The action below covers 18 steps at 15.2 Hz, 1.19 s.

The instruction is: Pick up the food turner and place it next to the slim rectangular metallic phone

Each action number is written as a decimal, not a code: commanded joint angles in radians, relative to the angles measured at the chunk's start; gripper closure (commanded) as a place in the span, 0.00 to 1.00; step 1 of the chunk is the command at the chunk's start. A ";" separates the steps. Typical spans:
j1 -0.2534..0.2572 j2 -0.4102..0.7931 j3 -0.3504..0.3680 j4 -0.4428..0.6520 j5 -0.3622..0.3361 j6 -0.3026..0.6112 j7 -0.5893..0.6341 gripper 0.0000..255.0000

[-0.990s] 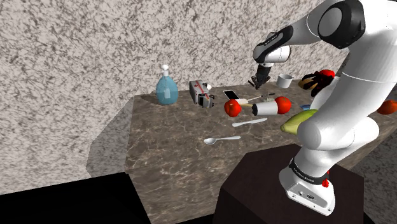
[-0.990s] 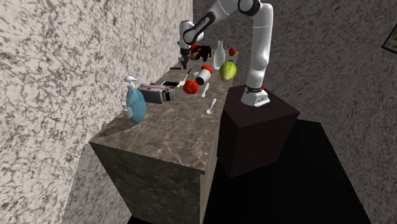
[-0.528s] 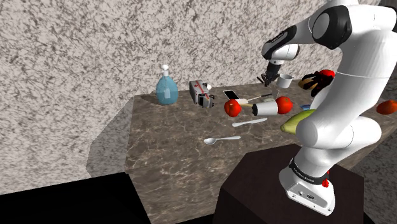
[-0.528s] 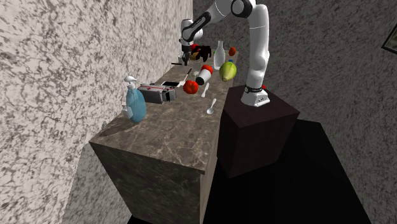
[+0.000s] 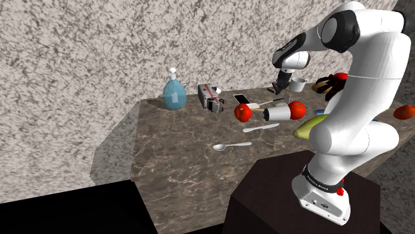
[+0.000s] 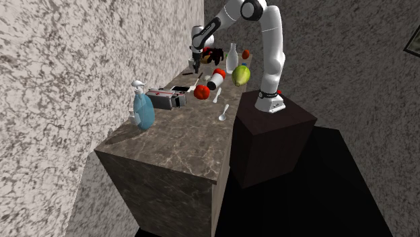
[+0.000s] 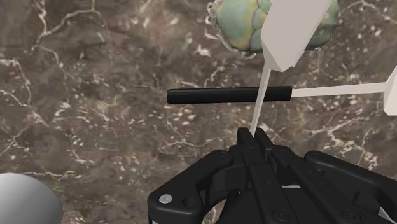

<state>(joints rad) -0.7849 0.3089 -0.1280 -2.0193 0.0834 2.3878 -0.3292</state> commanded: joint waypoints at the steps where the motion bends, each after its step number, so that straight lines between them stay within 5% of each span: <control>1: -0.001 0.013 0.001 -0.012 0.004 0.025 -0.003 1.00; 13: -0.005 0.058 0.007 -0.022 0.015 0.080 -0.012 1.00; 14: -0.007 0.061 0.007 -0.020 0.016 0.080 -0.014 0.00; 18: -0.008 0.061 0.007 -0.021 0.016 0.081 -0.016 0.00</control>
<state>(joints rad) -0.7930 0.3698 -0.1212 -2.0398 0.0995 2.4691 -0.3452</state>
